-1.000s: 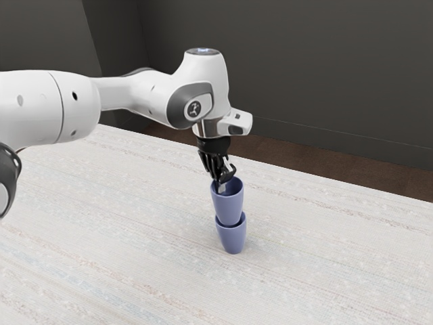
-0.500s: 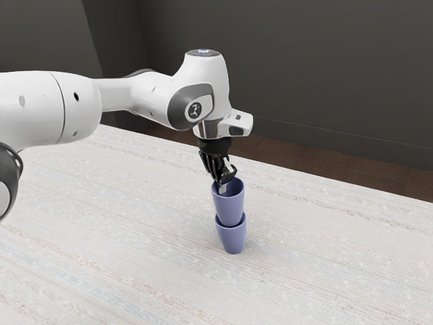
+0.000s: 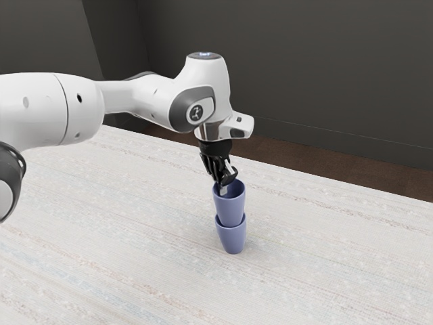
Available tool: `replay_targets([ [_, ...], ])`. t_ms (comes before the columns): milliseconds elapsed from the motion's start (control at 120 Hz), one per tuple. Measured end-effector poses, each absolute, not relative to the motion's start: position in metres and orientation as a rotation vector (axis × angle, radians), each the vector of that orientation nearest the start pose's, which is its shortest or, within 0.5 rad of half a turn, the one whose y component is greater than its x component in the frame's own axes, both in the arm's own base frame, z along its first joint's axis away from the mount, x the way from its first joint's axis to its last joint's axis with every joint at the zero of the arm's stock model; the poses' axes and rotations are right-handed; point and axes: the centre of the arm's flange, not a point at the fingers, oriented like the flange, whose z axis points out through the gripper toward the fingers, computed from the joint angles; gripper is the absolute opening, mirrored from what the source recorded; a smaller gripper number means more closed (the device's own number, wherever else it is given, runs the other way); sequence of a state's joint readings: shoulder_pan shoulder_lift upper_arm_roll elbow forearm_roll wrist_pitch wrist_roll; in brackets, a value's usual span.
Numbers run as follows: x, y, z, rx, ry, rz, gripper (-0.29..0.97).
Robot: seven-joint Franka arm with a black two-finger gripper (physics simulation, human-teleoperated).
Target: Place the left cup onto the right cup
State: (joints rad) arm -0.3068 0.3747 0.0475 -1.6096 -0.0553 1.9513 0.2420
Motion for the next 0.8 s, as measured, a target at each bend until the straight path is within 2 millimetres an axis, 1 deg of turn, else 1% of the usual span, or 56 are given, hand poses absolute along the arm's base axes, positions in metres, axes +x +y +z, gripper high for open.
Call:
replay_targets([
  [800,0.638,-0.176,0.394,-3.087,0.759,0.086,-0.05],
])
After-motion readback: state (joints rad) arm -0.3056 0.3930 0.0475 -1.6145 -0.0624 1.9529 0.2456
